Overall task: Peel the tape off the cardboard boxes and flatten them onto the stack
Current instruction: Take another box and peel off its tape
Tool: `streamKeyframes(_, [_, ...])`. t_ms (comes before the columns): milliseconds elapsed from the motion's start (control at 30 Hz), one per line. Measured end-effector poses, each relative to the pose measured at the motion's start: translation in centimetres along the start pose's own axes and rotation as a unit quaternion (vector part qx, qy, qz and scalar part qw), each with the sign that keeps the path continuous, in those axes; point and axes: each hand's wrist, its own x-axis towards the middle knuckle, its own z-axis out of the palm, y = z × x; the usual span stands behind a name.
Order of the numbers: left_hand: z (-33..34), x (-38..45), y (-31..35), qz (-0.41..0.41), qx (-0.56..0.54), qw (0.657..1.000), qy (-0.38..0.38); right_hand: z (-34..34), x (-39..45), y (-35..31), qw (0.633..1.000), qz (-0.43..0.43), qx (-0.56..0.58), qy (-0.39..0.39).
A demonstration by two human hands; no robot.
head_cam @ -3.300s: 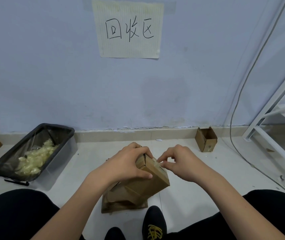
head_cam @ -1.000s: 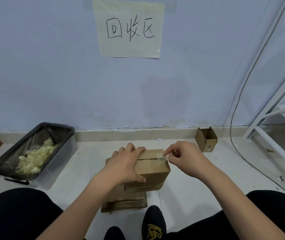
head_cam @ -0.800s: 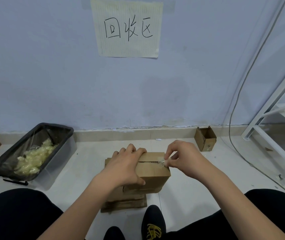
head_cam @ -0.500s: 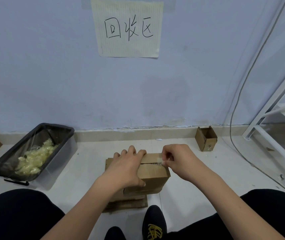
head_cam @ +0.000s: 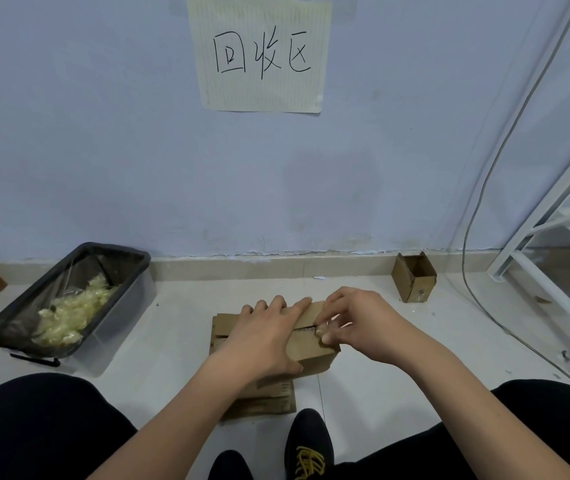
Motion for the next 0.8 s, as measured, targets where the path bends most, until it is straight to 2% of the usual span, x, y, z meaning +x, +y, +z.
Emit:
streamKeyframes(133, [0.0,0.2,-0.3,0.004,-0.012,1.000,-0.014,-0.4,-0.3,-0.2,0.999,0.029,-0.003,0.020])
streamKeyframes(367, [-0.1,0.1,-1.5,-0.021,-0.032,0.998,-0.041,-1.3,-0.7,-0.4,0.995,0.019,-0.075,0.070])
streamKeyframes(500, [-0.4,0.1,-2.3,-0.031,-0.060,0.997,-0.026,-2.2,-1.0,0.4,0.996,0.022,0.038,0.078])
streamKeyframes(633, [-0.5,0.1,-2.2,-0.018,-0.071,0.997,-0.030,-2.0,-1.2,0.4,0.995,-0.031,0.078,0.046])
streamKeyframes(800, [-0.5,0.2,-2.3,-0.026,-0.112,0.993,-0.019,-1.8,-0.5,1.1,0.998,-0.030,-0.020,0.057])
